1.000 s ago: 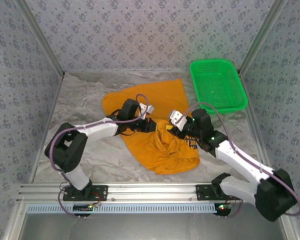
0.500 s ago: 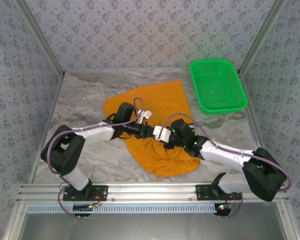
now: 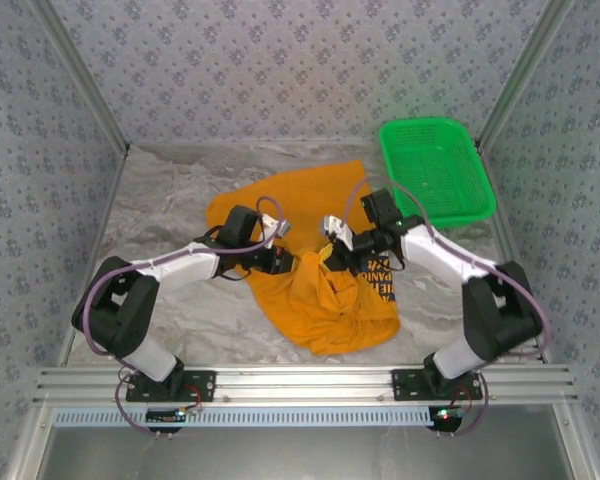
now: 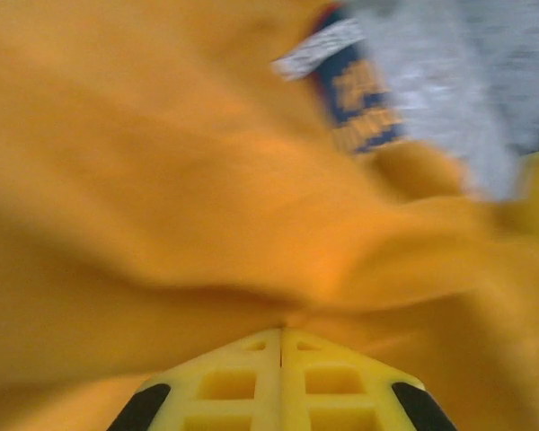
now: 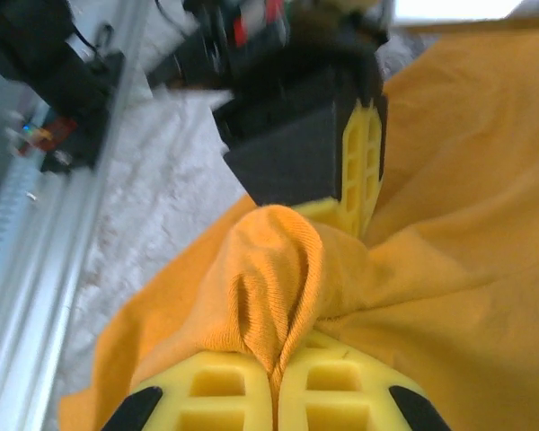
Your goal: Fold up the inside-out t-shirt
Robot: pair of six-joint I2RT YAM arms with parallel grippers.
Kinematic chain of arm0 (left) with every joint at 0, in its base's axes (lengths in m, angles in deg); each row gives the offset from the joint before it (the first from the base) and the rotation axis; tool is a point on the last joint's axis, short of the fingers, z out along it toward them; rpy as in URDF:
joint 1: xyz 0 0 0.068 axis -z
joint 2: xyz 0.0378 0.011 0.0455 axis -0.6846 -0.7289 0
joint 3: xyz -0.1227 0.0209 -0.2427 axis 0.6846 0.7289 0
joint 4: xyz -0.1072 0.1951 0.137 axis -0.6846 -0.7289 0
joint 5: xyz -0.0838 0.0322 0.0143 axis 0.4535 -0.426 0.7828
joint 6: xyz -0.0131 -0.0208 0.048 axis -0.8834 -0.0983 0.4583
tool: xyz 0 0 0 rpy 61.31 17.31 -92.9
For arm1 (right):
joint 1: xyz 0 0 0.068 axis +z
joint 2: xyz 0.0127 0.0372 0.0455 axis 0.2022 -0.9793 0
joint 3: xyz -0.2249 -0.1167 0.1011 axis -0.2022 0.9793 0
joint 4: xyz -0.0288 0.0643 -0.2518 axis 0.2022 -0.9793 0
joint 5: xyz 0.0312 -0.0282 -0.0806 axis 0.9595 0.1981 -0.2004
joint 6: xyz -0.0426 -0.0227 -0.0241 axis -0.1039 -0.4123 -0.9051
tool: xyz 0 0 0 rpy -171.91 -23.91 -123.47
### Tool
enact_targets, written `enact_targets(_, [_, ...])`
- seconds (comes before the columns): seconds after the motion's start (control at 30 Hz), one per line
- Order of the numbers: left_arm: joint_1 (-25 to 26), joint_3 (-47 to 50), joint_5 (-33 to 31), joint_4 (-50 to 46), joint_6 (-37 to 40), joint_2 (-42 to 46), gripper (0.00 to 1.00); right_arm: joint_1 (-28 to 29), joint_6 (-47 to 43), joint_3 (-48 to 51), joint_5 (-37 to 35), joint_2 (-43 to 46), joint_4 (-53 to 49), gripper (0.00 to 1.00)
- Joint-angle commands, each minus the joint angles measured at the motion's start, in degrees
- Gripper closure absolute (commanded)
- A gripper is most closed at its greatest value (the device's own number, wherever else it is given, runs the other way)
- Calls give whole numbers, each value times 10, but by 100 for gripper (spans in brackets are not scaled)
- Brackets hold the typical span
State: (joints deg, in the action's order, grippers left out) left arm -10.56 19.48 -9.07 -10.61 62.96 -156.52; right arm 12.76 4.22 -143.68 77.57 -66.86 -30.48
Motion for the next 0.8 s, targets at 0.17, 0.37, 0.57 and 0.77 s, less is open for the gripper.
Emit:
enact_targets(0.17, [3, 25, -191, -74, 31, 16, 81, 22, 168, -10, -241, -20, 86, 0])
enact_targets(0.37, [7, 56, -95, -50, -56, 63, 67, 87, 254, 92, -567, 133, 210, 0])
enact_targets(0.57, [28, 38, -74, -132, -95, 165, 59, 79, 601, 33, -673, 221, -38, 0])
enact_targets(0.77, [59, 2, -64, -124, -164, 153, 44, 86, 578, 62, -458, 201, -64, 14])
